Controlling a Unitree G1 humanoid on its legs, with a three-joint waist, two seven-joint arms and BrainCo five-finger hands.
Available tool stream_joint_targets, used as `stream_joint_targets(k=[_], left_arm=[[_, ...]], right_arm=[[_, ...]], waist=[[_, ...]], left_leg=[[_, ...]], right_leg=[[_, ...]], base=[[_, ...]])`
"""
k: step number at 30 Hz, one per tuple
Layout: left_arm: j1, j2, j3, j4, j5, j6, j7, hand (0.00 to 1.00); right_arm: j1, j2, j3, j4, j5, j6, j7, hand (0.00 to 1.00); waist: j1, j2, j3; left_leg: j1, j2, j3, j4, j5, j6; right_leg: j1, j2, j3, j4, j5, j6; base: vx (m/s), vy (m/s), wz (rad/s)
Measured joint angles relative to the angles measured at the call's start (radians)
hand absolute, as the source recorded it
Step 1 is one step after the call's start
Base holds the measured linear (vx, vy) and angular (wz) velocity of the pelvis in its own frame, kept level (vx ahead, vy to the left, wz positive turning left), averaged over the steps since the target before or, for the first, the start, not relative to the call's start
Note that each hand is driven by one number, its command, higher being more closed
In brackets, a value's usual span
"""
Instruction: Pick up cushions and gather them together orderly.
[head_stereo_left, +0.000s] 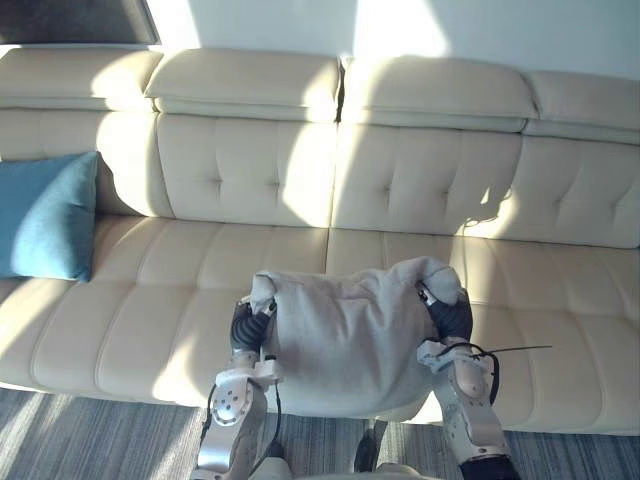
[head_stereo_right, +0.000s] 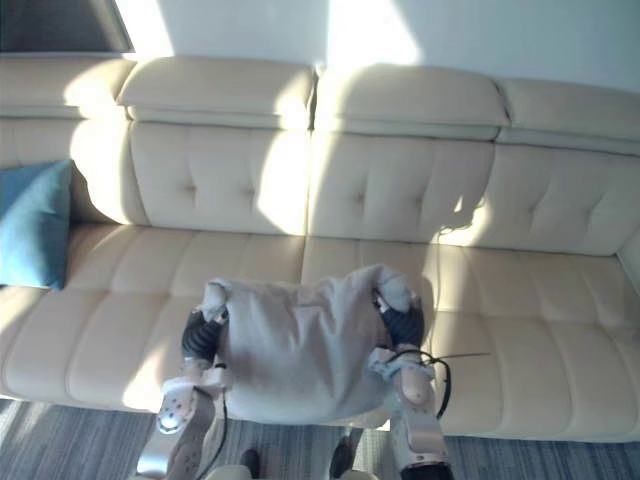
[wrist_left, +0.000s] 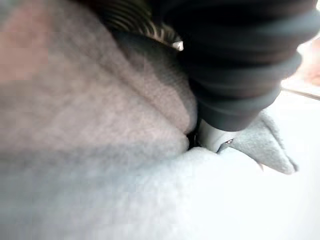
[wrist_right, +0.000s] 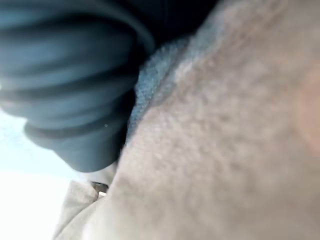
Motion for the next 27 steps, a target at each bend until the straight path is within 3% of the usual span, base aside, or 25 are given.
stream_joint_targets(k=[4, 10, 13, 16, 22, 23, 27], left_arm=[[-0.281, 0.056, 0.039, 0.020, 0.027, -0.040, 0.113, 1.00], [-0.802, 0.222, 0.058, 0.251, 0.037, -0.080, 0.234, 1.00], [-1.042, 0.312, 0.060, 0.422, 0.056, -0.081, 0.251, 1.00], [-1.207, 0.348, 0.057, 0.558, 0.073, -0.079, 0.249, 1.00], [-1.377, 0.403, 0.040, 0.674, 0.093, -0.078, 0.237, 1.00], [-1.388, 0.406, 0.040, 0.695, 0.096, -0.078, 0.230, 0.00], [-1.422, 0.407, 0.048, 0.735, 0.107, -0.078, 0.230, 0.00]], right_arm=[[-0.325, -0.011, -0.004, 0.063, -0.051, -0.014, -0.094, 1.00], [-0.843, -0.116, -0.073, 0.269, -0.139, -0.017, -0.250, 1.00], [-1.083, -0.184, -0.074, 0.387, -0.191, -0.014, -0.313, 1.00], [-1.243, -0.227, -0.072, 0.491, -0.220, -0.008, -0.353, 1.00], [-1.392, -0.289, -0.057, 0.579, -0.239, 0.011, -0.377, 1.00], [-1.402, -0.291, -0.055, 0.609, -0.238, 0.015, -0.379, 0.00], [-1.416, -0.324, -0.063, 0.646, -0.236, 0.015, -0.389, 0.00]], waist=[[0.016, 0.010, 0.081], [0.033, 0.009, 0.185], [0.011, 0.010, 0.240], [-0.017, 0.007, 0.286], [-0.045, 0.002, 0.329], [-0.049, -0.004, 0.334], [-0.050, -0.010, 0.338]], left_leg=[[-0.104, -0.001, 0.012, -0.003, 0.047, 0.001], [-0.256, -0.002, 0.039, -0.010, 0.110, -0.004], [-0.326, -0.009, 0.051, -0.012, 0.134, 0.002], [-0.376, -0.018, 0.060, -0.010, 0.143, 0.006], [-0.500, -0.030, 0.068, 0.010, 0.144, 0.009], [-0.515, -0.031, 0.070, 0.011, 0.144, 0.009], [-0.594, -0.035, 0.069, 0.032, 0.141, 0.013]], right_leg=[[-0.124, -0.004, 0.017, 0.021, 0.040, -0.013], [-0.321, -0.012, 0.048, 0.066, 0.088, -0.029], [-0.378, -0.018, 0.055, 0.025, 0.142, -0.029], [-0.416, -0.022, 0.062, -0.012, 0.184, -0.020], [-0.535, -0.034, 0.090, -0.022, 0.221, -0.004], [-0.552, -0.034, 0.103, -0.025, 0.231, -0.003], [-0.618, -0.037, 0.120, -0.038, 0.259, 0.013]], base=[[-0.19, -0.004, -0.12], [-0.16, -0.021, -0.14], [-0.08, 0.028, -0.13], [-0.04, 0.047, -0.05], [-0.05, 0.051, -0.07], [-0.03, 0.041, -0.07], [-0.03, 0.058, -0.03]])
